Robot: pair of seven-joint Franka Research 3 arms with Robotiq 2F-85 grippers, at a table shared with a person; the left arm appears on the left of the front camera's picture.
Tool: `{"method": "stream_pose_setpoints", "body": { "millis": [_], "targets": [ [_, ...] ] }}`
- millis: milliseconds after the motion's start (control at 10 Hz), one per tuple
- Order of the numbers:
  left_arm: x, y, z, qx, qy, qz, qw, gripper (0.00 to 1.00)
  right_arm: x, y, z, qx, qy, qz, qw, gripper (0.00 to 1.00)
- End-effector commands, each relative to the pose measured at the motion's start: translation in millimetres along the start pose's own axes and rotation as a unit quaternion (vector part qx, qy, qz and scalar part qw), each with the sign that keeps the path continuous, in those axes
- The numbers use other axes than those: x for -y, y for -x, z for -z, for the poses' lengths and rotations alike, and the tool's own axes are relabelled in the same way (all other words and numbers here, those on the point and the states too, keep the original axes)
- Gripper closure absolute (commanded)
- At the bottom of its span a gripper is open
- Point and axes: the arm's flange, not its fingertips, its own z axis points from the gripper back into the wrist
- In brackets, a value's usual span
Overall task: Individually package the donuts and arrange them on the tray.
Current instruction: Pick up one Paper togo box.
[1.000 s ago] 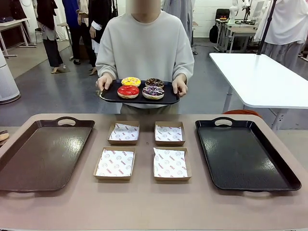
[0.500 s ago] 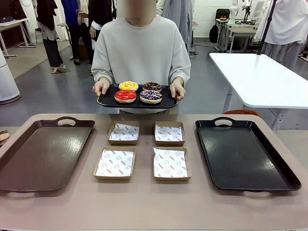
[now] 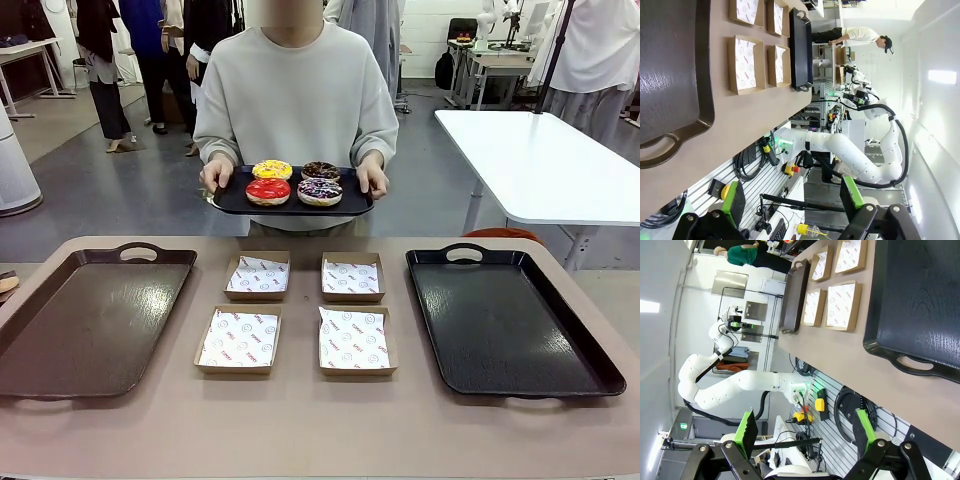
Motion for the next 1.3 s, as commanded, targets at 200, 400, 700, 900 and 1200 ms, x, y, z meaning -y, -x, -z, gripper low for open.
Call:
{"method": "stream_pose_setpoints", "body": {
  "millis": [200, 400, 700, 900, 1200],
  "targets": [
    [0.1, 1.0, -0.9, 0.001, 0.005, 0.0, 1.0, 0.0, 0.7, 0.3, -0.8, 0.002, -0.006, -0.003, 1.0, 0.0],
    [0.1, 1.0, -0.9, 0.001, 0.005, 0.0, 1.0, 0.0, 0.7, 0.3, -0.8, 0.002, -0.006, -0.003, 1.0, 0.0],
    [19.3, -18.9, 8.5, -0.008, -0.03, -0.006, 1.0, 0.0, 0.7, 0.3, -0.8, 0.002, -0.006, -0.003, 1.0, 0.0],
    [75.7, -63.6, 44.0, -0.025, -0.109, -0.004, 0.994, 0.0, 0.7, 0.3, -0.8, 0.002, -0.006, -0.003, 1.0, 0.0],
    [140.7, -152.2, 110.0, -0.043, -0.24, -0.032, 0.969, 0.0, 0.7, 0.3, -0.8, 0.002, -0.006, -0.003, 1.0, 0.0]
  ]
}}
